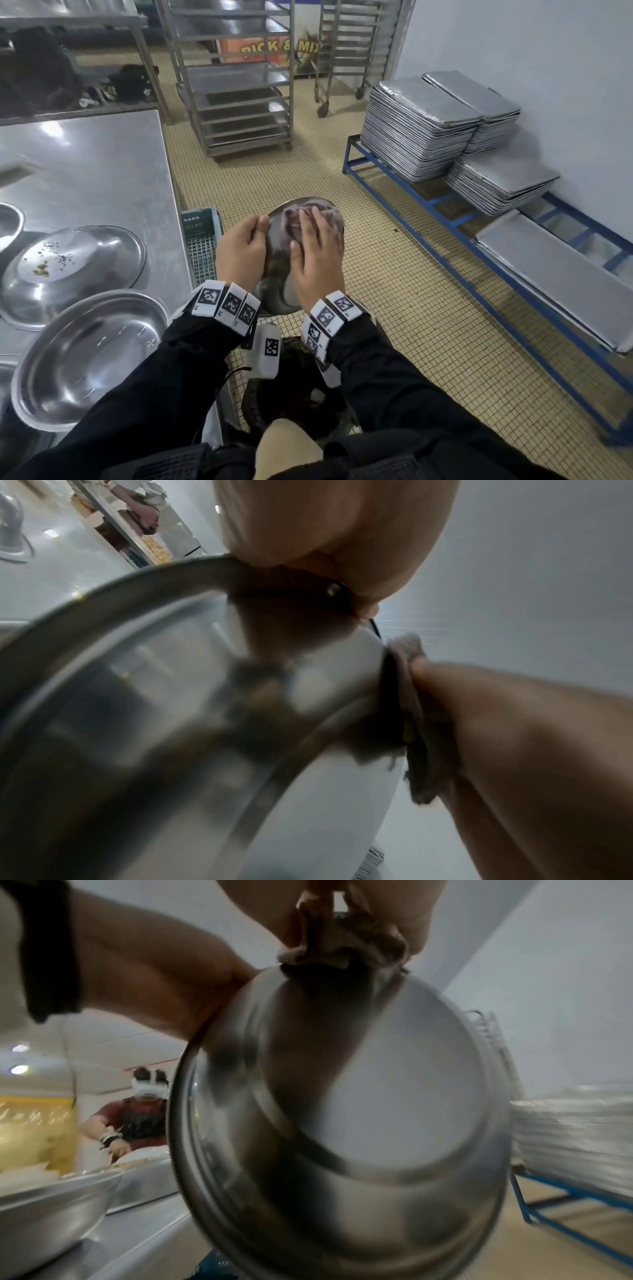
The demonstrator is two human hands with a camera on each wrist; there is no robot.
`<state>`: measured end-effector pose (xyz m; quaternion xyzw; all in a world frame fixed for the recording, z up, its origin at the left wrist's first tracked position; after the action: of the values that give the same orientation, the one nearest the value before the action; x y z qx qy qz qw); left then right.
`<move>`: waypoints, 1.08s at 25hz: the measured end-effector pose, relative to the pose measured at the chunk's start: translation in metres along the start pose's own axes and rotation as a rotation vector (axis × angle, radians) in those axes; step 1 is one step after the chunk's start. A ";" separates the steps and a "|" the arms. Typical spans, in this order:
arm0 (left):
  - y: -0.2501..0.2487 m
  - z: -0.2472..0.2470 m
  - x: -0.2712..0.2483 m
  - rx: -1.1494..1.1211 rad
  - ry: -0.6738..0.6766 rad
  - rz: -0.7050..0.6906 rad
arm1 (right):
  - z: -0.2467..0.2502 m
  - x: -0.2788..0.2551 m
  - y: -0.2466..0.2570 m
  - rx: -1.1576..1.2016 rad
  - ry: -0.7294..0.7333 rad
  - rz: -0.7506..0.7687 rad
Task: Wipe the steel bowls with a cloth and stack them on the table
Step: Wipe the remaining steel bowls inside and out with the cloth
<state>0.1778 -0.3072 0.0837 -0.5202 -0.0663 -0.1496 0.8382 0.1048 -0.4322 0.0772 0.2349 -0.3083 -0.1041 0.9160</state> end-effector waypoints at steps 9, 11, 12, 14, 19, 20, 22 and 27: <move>0.015 0.017 0.002 -0.002 -0.065 0.064 | -0.008 0.011 -0.079 0.539 0.118 -0.679; 0.031 0.019 0.001 -0.087 -0.072 0.105 | -0.008 -0.004 -0.094 0.625 0.111 -0.753; 0.038 0.018 -0.001 -0.124 -0.074 0.128 | -0.008 -0.008 -0.100 0.613 0.110 -0.765; 0.052 0.018 -0.004 -0.159 -0.076 0.168 | -0.008 -0.009 -0.106 0.551 0.102 -0.742; 0.053 0.011 -0.009 -0.075 0.026 0.167 | -0.001 0.002 -0.099 0.416 0.126 -0.568; 0.048 0.008 -0.009 -0.061 0.056 0.147 | -0.001 0.005 -0.095 0.374 0.151 -0.522; 0.037 -0.001 -0.008 -0.024 0.125 0.075 | -0.001 0.012 -0.084 0.278 0.209 -0.417; 0.013 -0.019 -0.001 0.176 0.283 -0.119 | -0.002 0.021 -0.053 0.180 0.262 -0.158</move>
<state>0.1799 -0.3185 0.0635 -0.4135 0.0087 -0.2645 0.8712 0.1202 -0.4845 0.0604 0.3508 -0.1748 -0.1163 0.9126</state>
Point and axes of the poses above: each hand's wrist, its own x-axis towards the middle knuckle, its own z-axis out of the back of the hand, y = z × x, the point moved 8 cm from there along x, towards the middle knuckle, and after that the axes turned 1 degree about -x, right-handed, at the moved point
